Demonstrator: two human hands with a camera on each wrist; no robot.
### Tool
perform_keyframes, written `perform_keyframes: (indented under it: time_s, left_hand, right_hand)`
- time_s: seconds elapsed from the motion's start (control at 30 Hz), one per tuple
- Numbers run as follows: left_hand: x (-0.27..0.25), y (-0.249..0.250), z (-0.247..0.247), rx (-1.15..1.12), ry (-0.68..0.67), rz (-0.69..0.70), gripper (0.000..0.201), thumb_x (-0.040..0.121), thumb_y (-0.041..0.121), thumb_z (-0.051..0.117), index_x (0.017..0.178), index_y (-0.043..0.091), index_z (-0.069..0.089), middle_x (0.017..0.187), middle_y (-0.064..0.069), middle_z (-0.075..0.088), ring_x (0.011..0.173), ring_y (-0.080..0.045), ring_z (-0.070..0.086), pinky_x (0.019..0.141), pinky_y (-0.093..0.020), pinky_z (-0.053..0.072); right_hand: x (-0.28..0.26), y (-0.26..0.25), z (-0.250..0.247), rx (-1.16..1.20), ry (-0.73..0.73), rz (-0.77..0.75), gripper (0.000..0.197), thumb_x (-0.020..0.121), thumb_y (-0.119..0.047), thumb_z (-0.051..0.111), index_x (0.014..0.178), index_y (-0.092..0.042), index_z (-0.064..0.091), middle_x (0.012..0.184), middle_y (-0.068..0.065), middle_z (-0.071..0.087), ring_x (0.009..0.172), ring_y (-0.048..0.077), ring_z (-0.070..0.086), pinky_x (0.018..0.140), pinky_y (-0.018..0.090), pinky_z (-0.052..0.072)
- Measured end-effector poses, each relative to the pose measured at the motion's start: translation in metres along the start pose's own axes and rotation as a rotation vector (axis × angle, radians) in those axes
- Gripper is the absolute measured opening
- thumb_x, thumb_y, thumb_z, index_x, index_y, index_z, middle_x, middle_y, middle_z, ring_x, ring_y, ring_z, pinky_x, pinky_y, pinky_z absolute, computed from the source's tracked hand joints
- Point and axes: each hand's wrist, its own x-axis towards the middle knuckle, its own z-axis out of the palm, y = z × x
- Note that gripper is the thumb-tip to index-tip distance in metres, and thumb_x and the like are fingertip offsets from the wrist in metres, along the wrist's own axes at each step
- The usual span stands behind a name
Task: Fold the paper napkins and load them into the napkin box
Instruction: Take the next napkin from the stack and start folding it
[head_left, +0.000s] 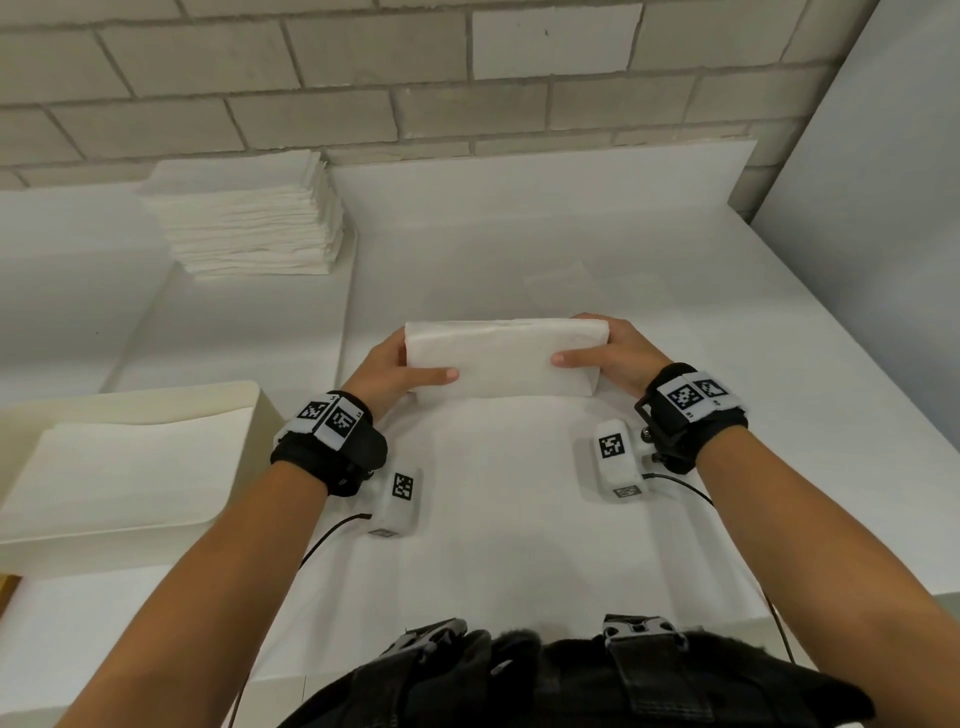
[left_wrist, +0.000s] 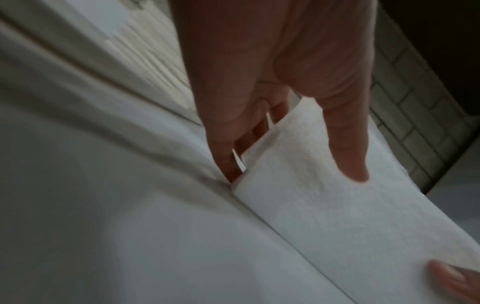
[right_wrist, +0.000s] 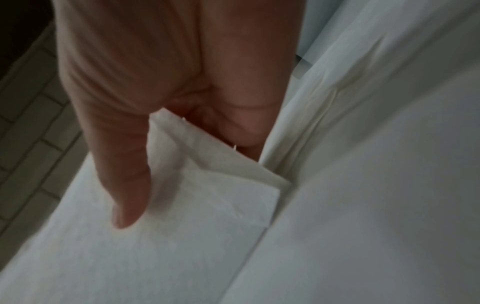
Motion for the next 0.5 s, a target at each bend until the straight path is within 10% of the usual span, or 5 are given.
perform_keyframes:
  time_s: [0.23,0.37,0.5]
  left_hand:
    - [0.001,0.003,0.008,0.012,0.107,0.064,0.046,0.066,0.005,0.082,0.105,0.019,0.062,0.103,-0.001,0.066,0.099,-0.017,0.062,0.087,-0.026,0.05]
    - [-0.001,-0.003,0.004,0.008,0.055,0.02,0.077,0.05,0.025,0.088,0.12,0.02,0.057,0.114,0.002,0.068,0.106,-0.014,0.064,0.091,-0.033,0.05]
    - [0.001,-0.001,0.007,0.084,0.101,0.004,0.045,0.071,0.006,0.078,0.113,0.01,0.062,0.109,-0.004,0.067,0.102,-0.021,0.064,0.094,-0.038,0.05]
  right_hand:
    - [-0.001,-0.014,0.013,-0.092,0.08,-0.118,0.026,0.073,0.004,0.073,0.087,-0.016,0.063,0.08,-0.004,0.062,0.07,0.002,0.061,0.066,0.012,0.05]
    - [-0.004,-0.008,0.011,-0.19,0.066,-0.059,0.039,0.072,-0.002,0.077,0.103,-0.017,0.06,0.092,-0.007,0.061,0.087,0.011,0.059,0.07,0.014,0.05]
    - [-0.008,-0.021,0.011,-0.365,0.134,-0.195,0.059,0.07,-0.013,0.08,0.12,-0.025,0.053,0.114,-0.004,0.059,0.108,0.01,0.055,0.091,0.018,0.044]
